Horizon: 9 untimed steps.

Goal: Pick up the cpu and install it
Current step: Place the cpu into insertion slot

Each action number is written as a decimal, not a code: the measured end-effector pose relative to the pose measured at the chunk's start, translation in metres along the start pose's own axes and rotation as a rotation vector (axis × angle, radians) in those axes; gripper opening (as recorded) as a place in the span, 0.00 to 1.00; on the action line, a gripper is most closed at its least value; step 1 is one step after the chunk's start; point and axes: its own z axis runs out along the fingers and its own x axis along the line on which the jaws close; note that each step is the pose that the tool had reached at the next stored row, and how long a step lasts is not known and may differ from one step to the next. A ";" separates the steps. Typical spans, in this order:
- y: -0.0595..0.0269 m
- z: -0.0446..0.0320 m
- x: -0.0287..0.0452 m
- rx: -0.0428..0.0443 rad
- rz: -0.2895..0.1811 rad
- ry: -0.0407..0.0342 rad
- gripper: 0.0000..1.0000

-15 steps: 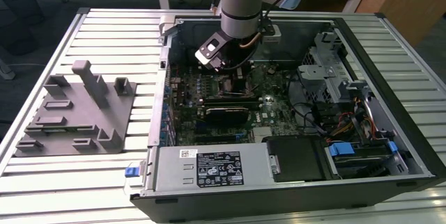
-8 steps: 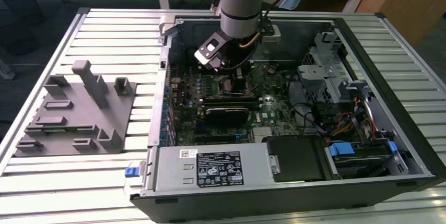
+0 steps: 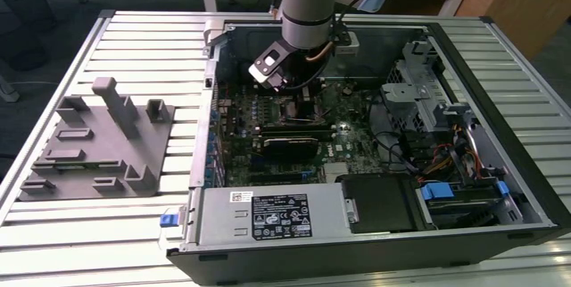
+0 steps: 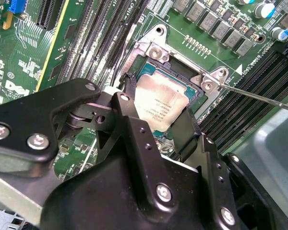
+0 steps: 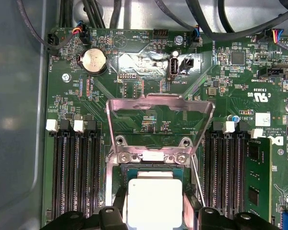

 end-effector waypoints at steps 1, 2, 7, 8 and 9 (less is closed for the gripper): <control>0.0000 0.0001 0.0000 0.0000 0.000 0.0002 0.54; 0.0000 0.0001 0.0000 0.0000 0.000 0.0003 0.54; 0.0000 0.0002 0.0000 -0.0001 0.000 0.0003 0.54; 0.0000 0.0002 0.0000 -0.0001 0.000 0.0004 0.54; 0.0000 0.0002 0.0000 -0.0001 0.000 0.0004 0.54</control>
